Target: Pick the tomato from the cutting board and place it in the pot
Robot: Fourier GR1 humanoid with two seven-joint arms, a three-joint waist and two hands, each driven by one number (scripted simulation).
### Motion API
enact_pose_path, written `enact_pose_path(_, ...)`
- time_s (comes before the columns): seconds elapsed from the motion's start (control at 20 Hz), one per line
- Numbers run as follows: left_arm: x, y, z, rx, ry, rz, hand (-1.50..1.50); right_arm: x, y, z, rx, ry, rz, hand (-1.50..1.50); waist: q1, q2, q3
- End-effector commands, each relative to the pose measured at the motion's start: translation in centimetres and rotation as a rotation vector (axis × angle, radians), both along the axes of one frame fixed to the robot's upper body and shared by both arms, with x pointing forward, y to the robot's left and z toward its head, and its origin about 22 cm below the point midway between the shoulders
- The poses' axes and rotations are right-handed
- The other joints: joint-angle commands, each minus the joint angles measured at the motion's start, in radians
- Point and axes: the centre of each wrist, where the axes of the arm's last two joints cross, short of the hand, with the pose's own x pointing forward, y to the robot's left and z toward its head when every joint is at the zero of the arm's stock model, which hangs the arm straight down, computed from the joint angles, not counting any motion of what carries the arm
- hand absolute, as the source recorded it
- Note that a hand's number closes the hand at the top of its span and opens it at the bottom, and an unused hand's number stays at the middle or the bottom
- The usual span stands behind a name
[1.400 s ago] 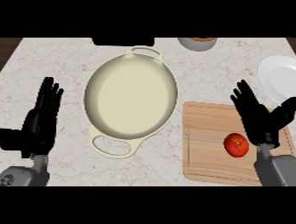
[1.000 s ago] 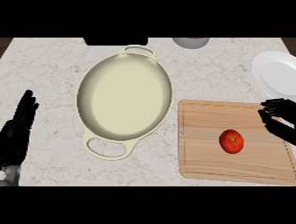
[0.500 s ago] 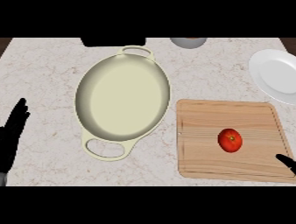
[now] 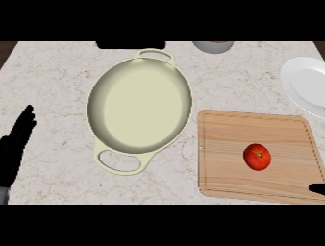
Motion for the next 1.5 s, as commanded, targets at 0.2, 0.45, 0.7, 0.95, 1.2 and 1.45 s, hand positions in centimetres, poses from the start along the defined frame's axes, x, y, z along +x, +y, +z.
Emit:
enact_pose_path(0.2,1.0,-1.2,1.5,-0.002,-0.015,-0.032,0.0,2.7,3.0,3.6,-0.272,0.384,0.065,-1.5,0.029,0.005,-0.001)
enact_pose_path(0.45,1.4,-0.9,2.4,0.005,-0.008,-0.04,0.0,5.3,6.5,2.9,-0.304,0.549,0.111,-1.5,0.033,0.006,0.001)
enact_pose_path(0.7,-0.8,-1.2,0.2,-0.01,0.0,-0.005,0.0,7.5,10.4,1.4,-0.295,0.621,0.134,-1.5,0.018,0.002,0.002)
enact_pose_path(0.95,1.1,-2.7,0.5,0.004,-0.018,0.0,0.0,8.7,10.2,0.2,-0.35,0.662,0.134,-1.5,0.001,0.001,0.002)
enact_pose_path(1.2,-1.1,0.7,-0.5,-0.01,-0.002,0.0,0.0,8.4,10.4,0.6,-0.387,0.694,0.12,-1.5,-0.003,-0.001,0.002)
enact_pose_path(1.45,-1.2,-1.0,0.5,0.011,-0.002,0.008,0.0,9.6,13.4,-1.1,-0.41,0.715,0.14,-1.5,0.001,-0.001,0.002)
